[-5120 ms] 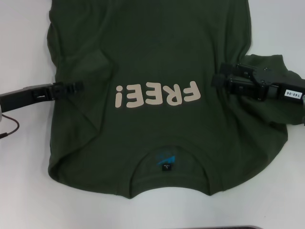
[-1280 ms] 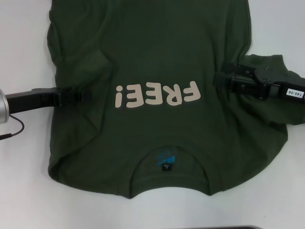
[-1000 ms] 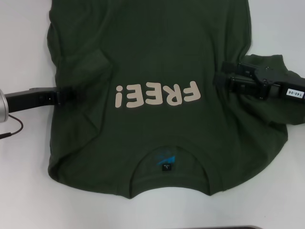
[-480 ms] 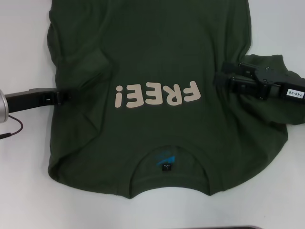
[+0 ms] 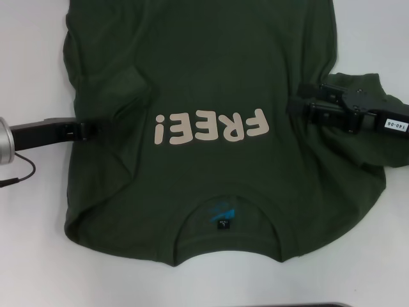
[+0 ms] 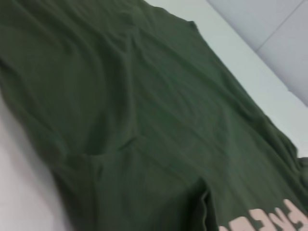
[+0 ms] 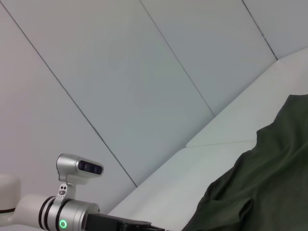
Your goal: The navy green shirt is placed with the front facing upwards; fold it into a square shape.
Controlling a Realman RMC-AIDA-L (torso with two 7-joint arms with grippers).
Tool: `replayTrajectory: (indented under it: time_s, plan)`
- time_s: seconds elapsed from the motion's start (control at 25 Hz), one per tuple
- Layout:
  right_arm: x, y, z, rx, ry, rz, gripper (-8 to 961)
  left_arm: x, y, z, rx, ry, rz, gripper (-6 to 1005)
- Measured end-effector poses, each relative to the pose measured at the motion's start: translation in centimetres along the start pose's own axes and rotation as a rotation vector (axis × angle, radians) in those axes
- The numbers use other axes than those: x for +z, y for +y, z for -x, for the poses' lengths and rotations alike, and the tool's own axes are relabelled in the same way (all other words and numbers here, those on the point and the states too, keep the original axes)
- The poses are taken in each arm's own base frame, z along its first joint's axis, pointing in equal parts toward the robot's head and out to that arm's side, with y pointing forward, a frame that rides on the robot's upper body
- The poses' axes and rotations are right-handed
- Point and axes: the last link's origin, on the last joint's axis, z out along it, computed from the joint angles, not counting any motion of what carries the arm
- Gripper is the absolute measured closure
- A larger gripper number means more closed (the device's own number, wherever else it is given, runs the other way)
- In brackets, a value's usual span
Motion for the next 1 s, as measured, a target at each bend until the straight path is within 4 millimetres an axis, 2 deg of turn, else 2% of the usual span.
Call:
replayTrajectory:
  time_s: [0.32,0.36,0.56,1.0]
  plan:
    - [0.0,0.0,0.0,-0.001,-0.001,0.000,44,1.1,1.3,0.0,-0.032,-0.015,0.067,995]
    - [0.0,0.0,0.0,-0.001,-0.001,0.000,44,1.9,2.0,0.1,-0.049,-0.028,0.097,996]
    - [0.0,0.0,0.0,-0.001,-0.001,0.000,45,3.0,3.0,0.3,-0.061,-0.043,0.142,995]
    - [0.0,0.1,-0.1,-0.001,-0.002,0.002,44,3.9,4.6,0.1,-0.092,-0.033,0.226,983]
